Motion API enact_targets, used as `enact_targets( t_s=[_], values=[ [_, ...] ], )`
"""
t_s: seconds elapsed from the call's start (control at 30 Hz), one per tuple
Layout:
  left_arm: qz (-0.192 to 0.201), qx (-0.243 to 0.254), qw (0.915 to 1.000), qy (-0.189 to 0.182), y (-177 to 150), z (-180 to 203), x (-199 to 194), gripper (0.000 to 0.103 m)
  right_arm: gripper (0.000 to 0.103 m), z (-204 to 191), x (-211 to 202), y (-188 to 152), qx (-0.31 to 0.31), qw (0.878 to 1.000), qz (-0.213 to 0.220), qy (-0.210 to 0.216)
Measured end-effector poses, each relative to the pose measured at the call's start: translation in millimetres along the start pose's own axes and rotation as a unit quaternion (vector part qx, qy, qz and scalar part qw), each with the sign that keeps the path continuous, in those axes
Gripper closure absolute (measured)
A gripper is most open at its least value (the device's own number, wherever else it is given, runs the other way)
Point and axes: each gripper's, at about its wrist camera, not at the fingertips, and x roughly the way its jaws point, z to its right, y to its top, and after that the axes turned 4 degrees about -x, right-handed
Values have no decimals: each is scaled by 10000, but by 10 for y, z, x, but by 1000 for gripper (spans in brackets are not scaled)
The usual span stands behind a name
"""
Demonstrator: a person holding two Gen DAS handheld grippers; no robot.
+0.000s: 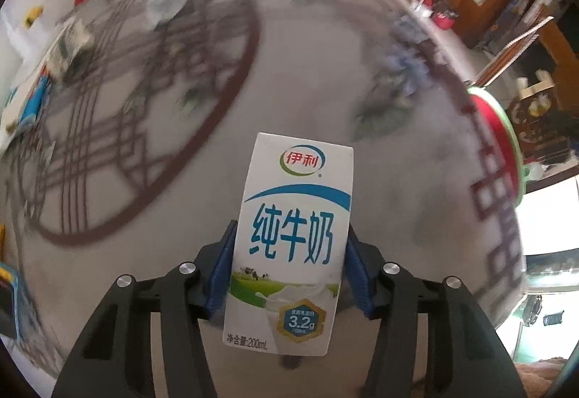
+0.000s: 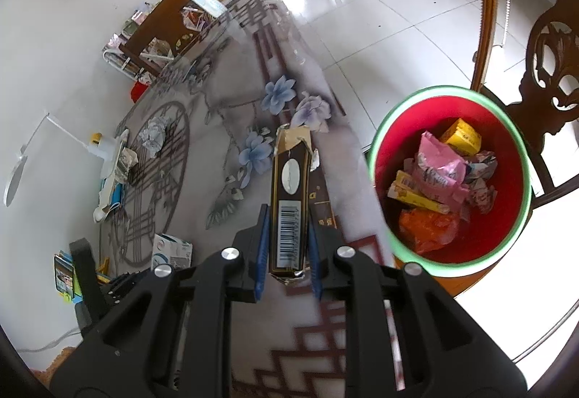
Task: Collect trash
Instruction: 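Carry the milk carton and chocolate box over the red bin with both tools, then open both tools over the bin to drop the carton and box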
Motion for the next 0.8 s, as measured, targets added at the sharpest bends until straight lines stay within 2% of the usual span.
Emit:
enact_targets(
  t_s=[0.17, 0.37, 0.57, 0.8],
  values=[
    [321, 235, 9976, -566, 249, 487, -157, 52, 84, 291, -148, 21, 259, 9995, 165, -117],
    [453, 760, 9871, -1332, 583, 1348, -226, 52, 84, 715, -350, 24, 628, 9966, 385, -368],
    [424, 1179, 9784, -1645, 770, 2061, -173, 52, 84, 1057, -539, 75, 854, 9930, 569, -590],
    [440, 1490, 9721, -1758, 897, 2501, -155, 51, 83, 1323, -625, 131, 1026, 9906, 617, -665]
  ],
)
